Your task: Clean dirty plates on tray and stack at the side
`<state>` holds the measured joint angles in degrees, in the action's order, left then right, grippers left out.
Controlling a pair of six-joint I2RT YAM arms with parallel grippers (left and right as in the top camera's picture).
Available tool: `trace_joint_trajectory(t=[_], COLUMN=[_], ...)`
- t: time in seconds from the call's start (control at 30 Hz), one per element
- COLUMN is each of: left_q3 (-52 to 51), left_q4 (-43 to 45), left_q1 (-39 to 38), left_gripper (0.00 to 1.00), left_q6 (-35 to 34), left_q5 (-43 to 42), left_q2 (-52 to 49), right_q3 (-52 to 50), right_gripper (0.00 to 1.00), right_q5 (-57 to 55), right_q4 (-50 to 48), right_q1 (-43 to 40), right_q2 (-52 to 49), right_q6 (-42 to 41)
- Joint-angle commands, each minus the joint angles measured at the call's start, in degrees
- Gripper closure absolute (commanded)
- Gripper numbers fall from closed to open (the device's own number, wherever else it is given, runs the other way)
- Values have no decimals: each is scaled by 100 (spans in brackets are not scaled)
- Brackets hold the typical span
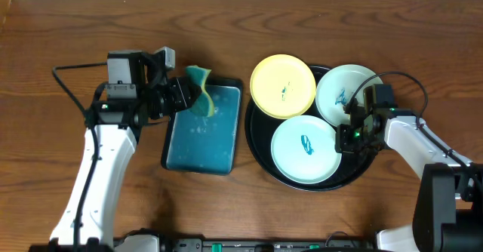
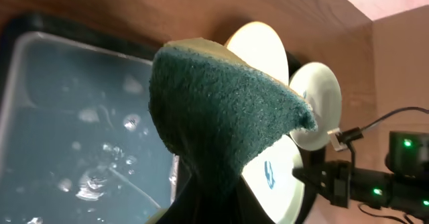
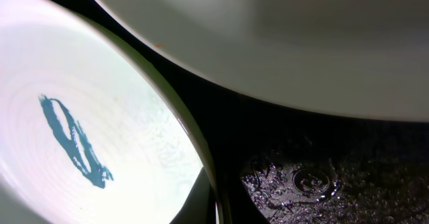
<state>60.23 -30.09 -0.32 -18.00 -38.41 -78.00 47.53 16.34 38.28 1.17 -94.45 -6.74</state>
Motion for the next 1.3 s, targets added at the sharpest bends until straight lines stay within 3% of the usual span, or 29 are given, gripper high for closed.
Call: trace_joint_trajectory(t=[0.0, 0.67, 0.97, 1.27], left_q3=[-79, -79, -79, -85], left_q4=[24, -313, -505, -501], left_q1=[52, -249, -918, -1556], left_gripper=[93, 92, 93, 92], left_q6=[-9, 293, 289, 243], left_q5=[-592, -103, 1768, 2455], left_q2=[-304, -1589, -1615, -1631], right_q3=[31, 31, 31, 31], right_gripper=[99, 99, 99, 99], right_q5=[-236, -236, -236, -236], right_q4=[-11, 4, 13, 15], right_q1=[44, 44, 44, 44], right_q2=[-125, -125, -125, -125], right_q6=[-44, -44, -44, -44])
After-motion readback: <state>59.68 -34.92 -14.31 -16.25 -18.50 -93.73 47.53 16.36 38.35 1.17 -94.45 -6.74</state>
